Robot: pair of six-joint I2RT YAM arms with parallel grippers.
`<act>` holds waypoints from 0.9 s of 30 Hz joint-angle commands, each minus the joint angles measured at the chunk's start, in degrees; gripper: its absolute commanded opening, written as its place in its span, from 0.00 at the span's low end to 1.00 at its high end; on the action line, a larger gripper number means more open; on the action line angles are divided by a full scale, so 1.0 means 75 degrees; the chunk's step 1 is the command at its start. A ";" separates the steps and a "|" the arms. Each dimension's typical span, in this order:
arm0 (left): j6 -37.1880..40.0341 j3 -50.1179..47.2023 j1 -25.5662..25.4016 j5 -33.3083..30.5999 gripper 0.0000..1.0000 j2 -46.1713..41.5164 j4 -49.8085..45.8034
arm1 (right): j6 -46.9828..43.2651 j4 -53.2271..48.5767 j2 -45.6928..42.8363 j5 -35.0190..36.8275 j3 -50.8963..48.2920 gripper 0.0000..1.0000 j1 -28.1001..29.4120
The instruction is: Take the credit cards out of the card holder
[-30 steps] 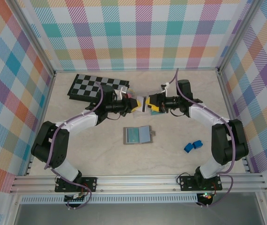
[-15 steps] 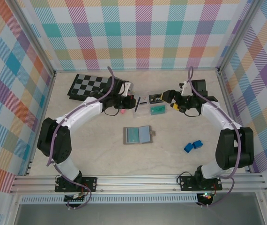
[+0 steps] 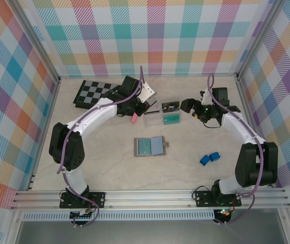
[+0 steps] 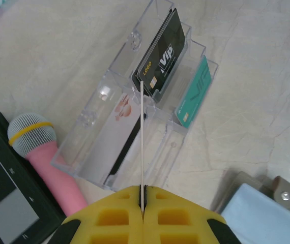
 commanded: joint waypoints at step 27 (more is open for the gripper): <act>0.5075 0.2172 0.0174 0.0154 0.00 0.2215 -0.1397 | -0.0110 -0.0221 -0.0100 0.0233 -0.0059 1.00 -0.0020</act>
